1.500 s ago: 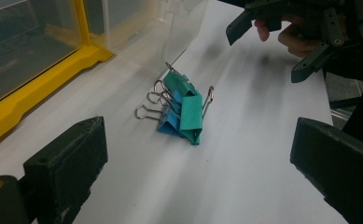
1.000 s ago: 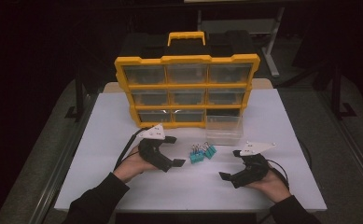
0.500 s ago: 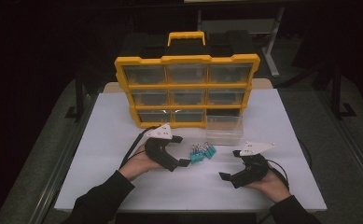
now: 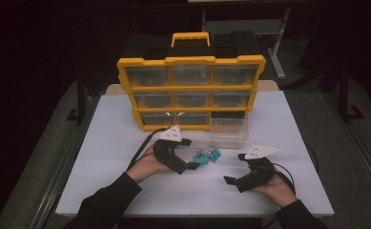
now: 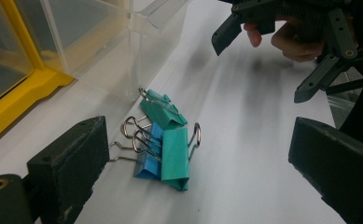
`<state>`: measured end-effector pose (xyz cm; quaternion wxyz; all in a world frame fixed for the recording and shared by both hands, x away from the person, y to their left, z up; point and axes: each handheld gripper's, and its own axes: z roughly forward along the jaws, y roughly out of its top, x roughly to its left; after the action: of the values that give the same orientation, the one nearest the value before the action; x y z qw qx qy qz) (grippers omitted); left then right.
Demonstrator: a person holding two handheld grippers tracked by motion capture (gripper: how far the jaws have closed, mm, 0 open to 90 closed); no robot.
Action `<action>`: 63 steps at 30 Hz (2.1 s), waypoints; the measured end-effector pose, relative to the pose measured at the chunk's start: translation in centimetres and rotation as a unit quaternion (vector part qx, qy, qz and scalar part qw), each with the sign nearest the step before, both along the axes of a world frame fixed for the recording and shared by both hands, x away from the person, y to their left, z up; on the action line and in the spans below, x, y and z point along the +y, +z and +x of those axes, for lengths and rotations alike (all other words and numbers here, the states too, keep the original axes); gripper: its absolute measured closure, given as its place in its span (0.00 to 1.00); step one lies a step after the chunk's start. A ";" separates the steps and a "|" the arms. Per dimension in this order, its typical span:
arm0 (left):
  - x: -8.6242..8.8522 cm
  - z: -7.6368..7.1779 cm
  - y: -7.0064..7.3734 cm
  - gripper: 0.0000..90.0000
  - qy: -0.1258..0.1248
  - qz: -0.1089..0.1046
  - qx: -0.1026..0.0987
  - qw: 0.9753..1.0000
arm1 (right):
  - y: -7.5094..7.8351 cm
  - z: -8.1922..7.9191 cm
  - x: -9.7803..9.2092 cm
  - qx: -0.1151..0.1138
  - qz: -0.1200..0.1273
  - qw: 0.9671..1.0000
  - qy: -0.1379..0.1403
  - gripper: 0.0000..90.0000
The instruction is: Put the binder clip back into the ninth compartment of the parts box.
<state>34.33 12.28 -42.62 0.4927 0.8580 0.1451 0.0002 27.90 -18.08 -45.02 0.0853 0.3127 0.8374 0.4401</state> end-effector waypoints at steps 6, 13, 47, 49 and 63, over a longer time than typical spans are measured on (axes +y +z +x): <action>-0.5 0.2 -0.1 0.07 -0.004 0.002 0.001 1.000 | 0.0 0.0 0.0 -0.001 0.000 1.000 -0.001 0.00; -0.8 0.3 -0.3 0.16 -0.008 -0.002 0.000 1.000 | 0.0 0.0 0.0 0.000 0.000 1.000 0.000 0.00; -2.6 0.3 -2.0 0.78 -0.013 0.028 -0.001 1.000 | 0.0 0.0 0.0 0.001 0.000 1.000 0.001 0.00; -2.6 0.3 -2.1 0.80 -0.011 0.029 -0.004 1.000 | 0.0 0.0 0.0 0.001 0.000 1.000 0.001 0.00; -2.6 0.3 -2.6 0.94 -0.004 0.037 0.006 0.999 | 0.0 0.0 0.0 0.002 0.001 1.000 0.004 0.00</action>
<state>34.61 9.66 -45.17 0.4598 0.8763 0.1441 -0.0015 27.87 -18.04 -45.00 0.0820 0.3103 0.8383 0.4407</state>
